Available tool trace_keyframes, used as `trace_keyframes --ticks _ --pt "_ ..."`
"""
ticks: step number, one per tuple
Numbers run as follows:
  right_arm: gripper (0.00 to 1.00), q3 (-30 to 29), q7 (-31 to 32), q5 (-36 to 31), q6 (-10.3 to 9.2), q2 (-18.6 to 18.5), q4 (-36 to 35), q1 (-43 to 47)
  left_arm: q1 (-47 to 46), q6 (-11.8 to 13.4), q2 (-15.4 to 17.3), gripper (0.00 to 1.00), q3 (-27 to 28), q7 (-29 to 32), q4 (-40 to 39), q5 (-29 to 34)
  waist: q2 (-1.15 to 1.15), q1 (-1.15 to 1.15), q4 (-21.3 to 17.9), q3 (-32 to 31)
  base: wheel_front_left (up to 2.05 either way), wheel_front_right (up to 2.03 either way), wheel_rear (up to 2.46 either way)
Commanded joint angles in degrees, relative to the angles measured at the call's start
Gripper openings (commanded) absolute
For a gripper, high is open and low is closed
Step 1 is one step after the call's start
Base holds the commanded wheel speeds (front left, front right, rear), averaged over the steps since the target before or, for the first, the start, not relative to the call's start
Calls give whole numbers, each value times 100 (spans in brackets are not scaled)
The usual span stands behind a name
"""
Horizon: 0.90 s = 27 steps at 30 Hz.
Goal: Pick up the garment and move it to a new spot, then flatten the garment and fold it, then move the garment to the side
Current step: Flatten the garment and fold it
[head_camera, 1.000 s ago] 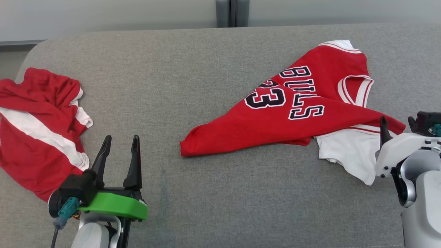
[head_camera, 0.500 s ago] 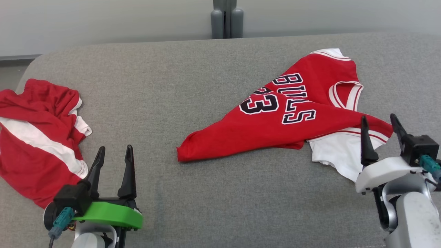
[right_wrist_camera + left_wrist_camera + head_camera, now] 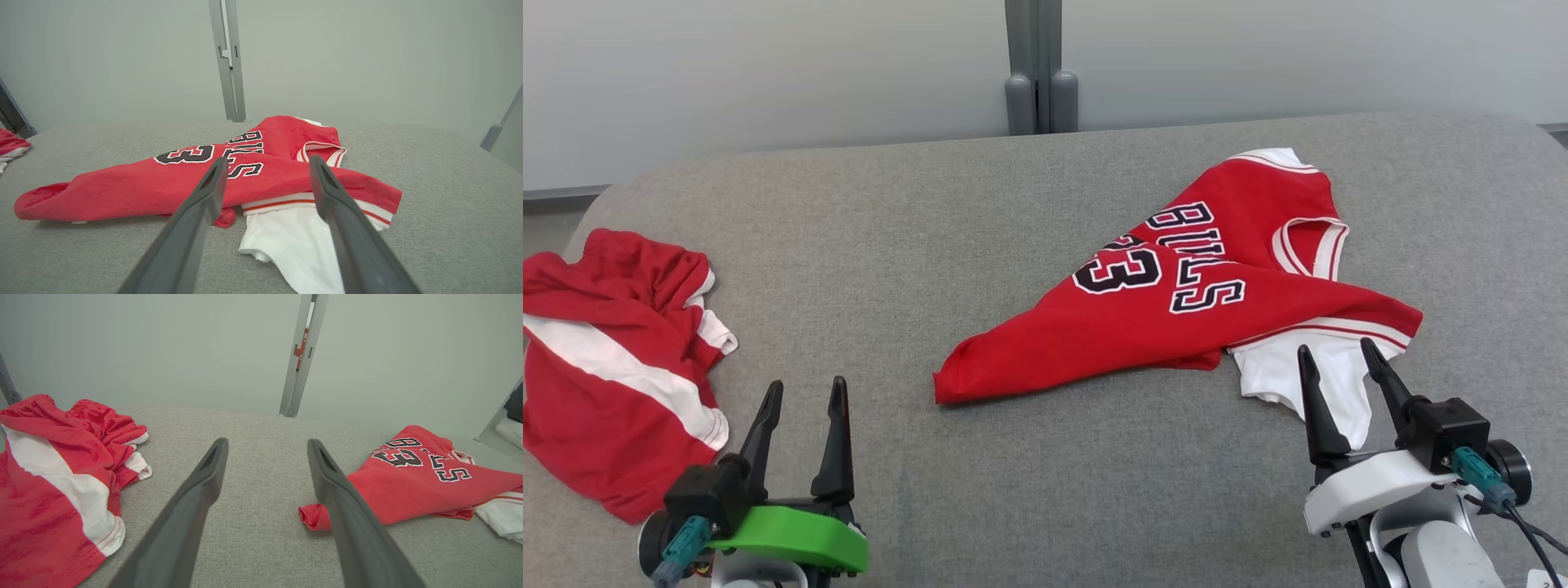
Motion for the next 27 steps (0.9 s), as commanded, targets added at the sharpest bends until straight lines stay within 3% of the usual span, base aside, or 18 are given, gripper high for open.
trace_keyframes --ticks 1,10,16,27 --pt "100 -19 -30 42 -1 -3 42 68 89 -18 17 100 -3 5 23 20 0 0 -12 -36 0 0 0" --pt "100 -93 -41 26 -1 28 112 6 -36 -19 35 100 -169 5 241 -66 0 0 -19 -35 0 0 0" --pt "100 -45 37 20 -1 38 18 -64 -785 -18 174 100 -809 84 974 -329 0 0 -69 143 0 0 0" --pt "100 154 44 143 -1 43 19 -288 -2376 -18 375 100 -1917 1937 2370 -1294 0 0 -376 530 0 0 0"
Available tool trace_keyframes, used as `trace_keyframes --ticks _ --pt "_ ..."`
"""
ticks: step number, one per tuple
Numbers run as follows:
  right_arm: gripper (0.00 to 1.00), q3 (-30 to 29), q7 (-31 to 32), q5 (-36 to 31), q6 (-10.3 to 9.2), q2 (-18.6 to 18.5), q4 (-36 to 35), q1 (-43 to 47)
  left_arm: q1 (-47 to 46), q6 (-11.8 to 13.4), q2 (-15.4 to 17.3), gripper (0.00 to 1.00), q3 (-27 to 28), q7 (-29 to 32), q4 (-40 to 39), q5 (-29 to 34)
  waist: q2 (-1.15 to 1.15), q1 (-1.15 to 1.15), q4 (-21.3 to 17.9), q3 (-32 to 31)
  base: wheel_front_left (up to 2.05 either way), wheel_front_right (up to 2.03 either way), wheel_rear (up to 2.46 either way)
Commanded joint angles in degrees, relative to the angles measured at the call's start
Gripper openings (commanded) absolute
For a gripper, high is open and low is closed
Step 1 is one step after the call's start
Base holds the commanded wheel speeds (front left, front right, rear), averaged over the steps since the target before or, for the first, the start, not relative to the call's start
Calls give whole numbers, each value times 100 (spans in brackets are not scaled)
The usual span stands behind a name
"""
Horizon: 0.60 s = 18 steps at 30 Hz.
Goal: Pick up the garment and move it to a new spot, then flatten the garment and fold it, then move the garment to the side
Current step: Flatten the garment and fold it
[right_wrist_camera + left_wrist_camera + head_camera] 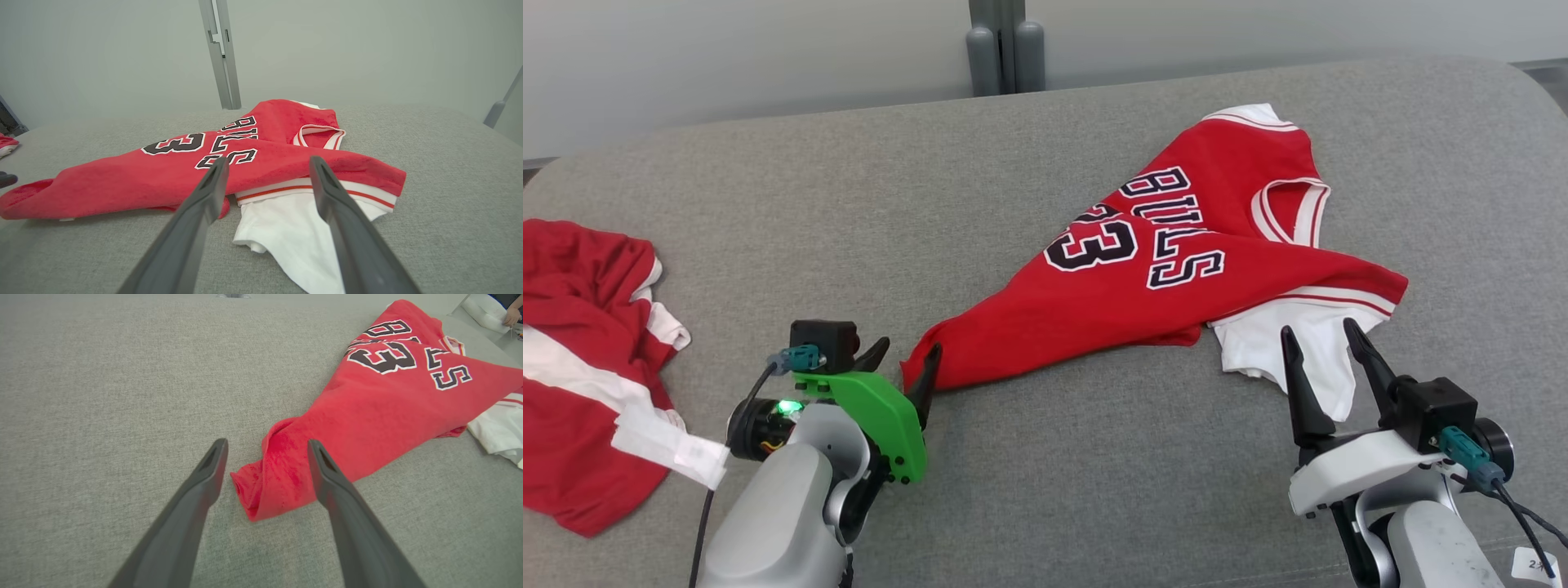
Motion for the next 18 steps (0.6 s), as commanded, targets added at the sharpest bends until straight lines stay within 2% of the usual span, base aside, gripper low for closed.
trace_keyframes --ticks 1,5,14,15,16,17,18 --pt "100 5 -38 29 -1 -5 22 -77 -127 -17 48 100 -52 121 86 -146 0 0 -113 109 0 0 0" --pt "100 6 -67 65 -1 -5 74 -108 -302 -17 107 100 -155 318 312 -340 0 0 -178 158 0 0 0" --pt "100 47 -131 123 -1 -5 138 -196 -691 -16 -40 98 -273 937 913 -569 0 0 -279 243 0 0 0" --pt "100 54 -139 122 -1 -5 145 -203 -721 -16 -60 47 -295 972 932 -600 0 0 -285 253 0 0 0" --pt "100 64 -146 137 -1 -4 153 -219 -760 -16 -87 13 -289 969 916 -678 0 0 -291 264 0 0 0" --pt "100 69 -157 151 -1 -5 160 -237 -767 -16 -118 0 -272 1009 907 -803 0 0 -294 272 0 0 0" --pt "100 68 -152 158 -1 -5 166 -246 -765 -16 -136 0 -266 1034 894 -900 0 0 -294 276 0 0 0"
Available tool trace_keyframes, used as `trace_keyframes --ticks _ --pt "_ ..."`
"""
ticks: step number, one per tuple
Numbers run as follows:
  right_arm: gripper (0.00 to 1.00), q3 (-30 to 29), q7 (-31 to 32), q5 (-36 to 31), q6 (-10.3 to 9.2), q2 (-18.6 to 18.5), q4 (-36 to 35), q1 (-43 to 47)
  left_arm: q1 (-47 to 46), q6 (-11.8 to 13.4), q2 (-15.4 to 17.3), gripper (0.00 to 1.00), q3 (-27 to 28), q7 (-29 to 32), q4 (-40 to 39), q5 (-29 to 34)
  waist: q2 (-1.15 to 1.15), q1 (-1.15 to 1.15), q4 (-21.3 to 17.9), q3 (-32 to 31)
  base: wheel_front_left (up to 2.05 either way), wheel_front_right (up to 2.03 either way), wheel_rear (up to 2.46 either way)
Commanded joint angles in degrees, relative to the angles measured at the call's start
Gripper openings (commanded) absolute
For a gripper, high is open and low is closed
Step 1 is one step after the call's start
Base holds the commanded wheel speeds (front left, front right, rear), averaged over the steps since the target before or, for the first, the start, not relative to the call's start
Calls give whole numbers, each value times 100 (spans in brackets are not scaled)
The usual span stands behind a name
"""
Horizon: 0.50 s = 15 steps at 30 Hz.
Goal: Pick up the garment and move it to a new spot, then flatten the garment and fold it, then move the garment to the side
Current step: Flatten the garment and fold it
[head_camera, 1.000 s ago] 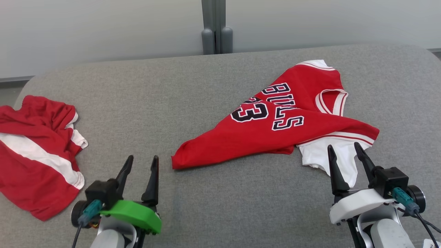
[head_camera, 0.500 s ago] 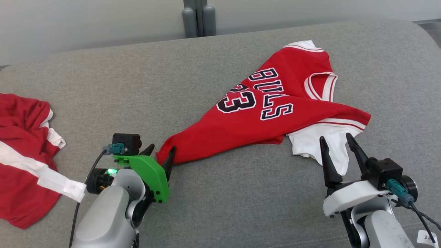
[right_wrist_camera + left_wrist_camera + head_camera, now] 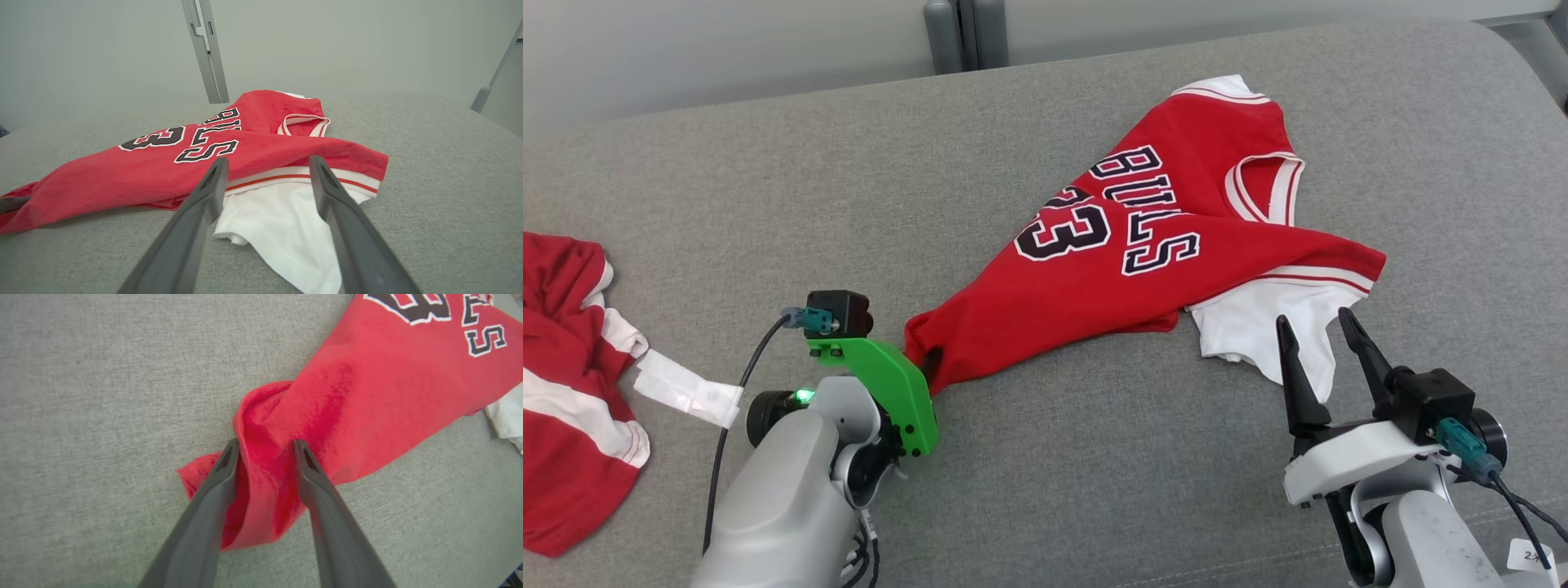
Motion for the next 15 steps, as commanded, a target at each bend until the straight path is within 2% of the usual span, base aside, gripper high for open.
trace_keyframes --ticks 1,6,10,15 --pt "100 -3 -34 56 -1 -7 18 -70 -43 -16 -5 0 9 5 -59 -142 0 0 3 6 0 0 0" --pt "100 -95 -56 27 -1 -6 40 -41 209 -17 -76 0 62 -187 -579 -920 0 0 78 -13 0 0 0" --pt "100 -175 -57 -12 -1 -5 20 30 534 -16 18 0 68 -362 -1362 -1634 0 0 209 -56 0 0 0" --pt "100 -209 -12 -53 -1 -7 -29 94 1209 -17 137 0 155 -270 -2566 -2662 0 0 362 -111 0 0 0"
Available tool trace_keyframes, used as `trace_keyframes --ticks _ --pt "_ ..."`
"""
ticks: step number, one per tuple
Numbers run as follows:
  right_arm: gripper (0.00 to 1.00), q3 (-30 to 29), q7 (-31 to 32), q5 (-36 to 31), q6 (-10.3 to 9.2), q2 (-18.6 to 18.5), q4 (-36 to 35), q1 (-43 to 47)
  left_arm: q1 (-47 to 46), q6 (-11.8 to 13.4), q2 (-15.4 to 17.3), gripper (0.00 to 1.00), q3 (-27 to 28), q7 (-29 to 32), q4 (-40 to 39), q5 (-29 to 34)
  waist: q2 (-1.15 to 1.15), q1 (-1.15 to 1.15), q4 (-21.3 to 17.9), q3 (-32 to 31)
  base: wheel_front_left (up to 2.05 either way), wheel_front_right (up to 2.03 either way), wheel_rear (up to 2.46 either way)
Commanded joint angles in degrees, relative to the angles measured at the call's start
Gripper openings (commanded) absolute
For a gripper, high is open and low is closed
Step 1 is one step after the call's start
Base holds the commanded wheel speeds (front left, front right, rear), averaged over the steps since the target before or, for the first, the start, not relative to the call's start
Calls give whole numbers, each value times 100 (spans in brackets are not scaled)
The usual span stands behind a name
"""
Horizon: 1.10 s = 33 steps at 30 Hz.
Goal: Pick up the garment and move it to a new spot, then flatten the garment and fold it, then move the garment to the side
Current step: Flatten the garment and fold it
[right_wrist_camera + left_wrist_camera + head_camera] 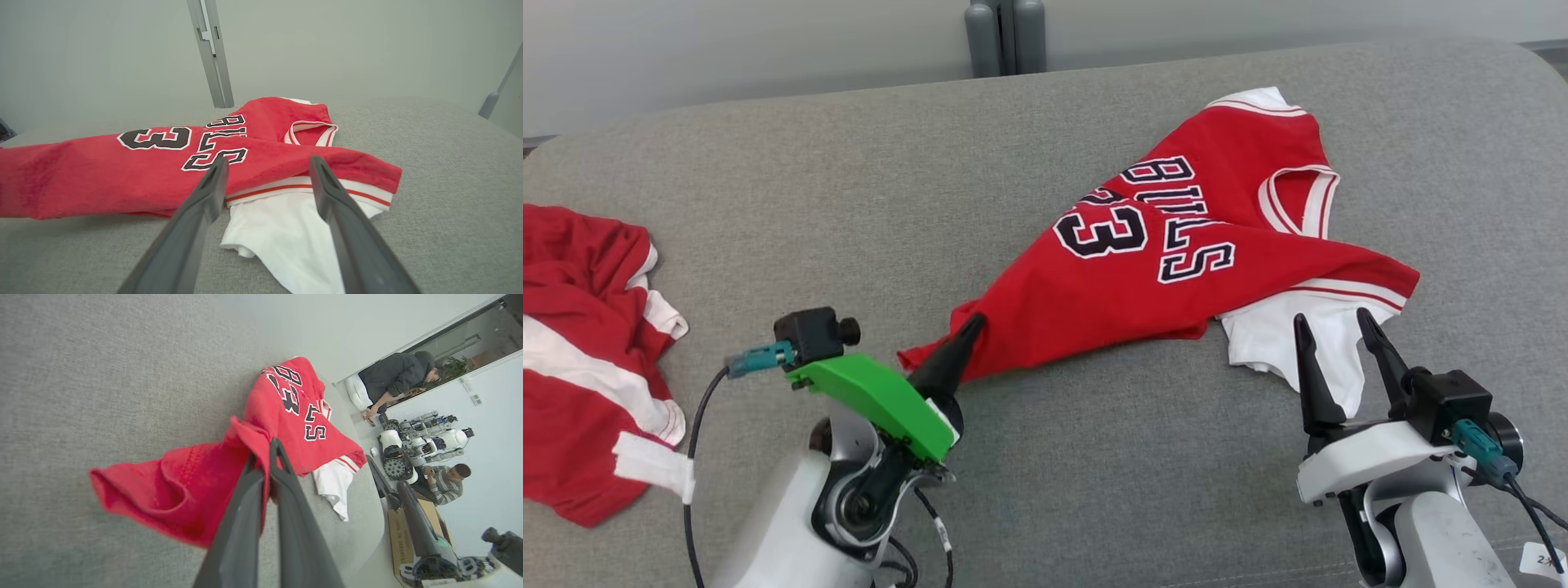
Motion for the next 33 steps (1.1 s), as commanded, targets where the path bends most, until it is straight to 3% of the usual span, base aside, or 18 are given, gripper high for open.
trace_keyframes --ticks 1,5,9,18,24,33 --pt "100 -6 13 -30 -1 -8 -36 70 250 -19 56 0 56 69 -292 -261 0 0 78 -44 0 0 0" --pt "100 -29 22 -25 -1 -7 -94 83 899 93 -82 0 422 393 -1267 -1388 0 0 149 -31 0 0 0" --pt "100 21 41 -14 -1 -6 -163 -20 764 355 -48 0 607 314 -1328 -1435 0 0 119 107 0 0 0" --pt "100 217 22 -35 -1 -10 -320 -377 -674 482 -88 0 732 -392 468 -701 0 0 -251 742 0 0 0" --pt "100 290 -3 -41 -1 -6 -402 -546 -1518 323 -103 0 747 -733 1650 -452 0 0 -454 1096 0 0 0" --pt "100 347 12 -81 -1 -7 -405 -724 -2321 36 84 0 566 -1458 2533 10 0 0 -477 1315 0 0 0"
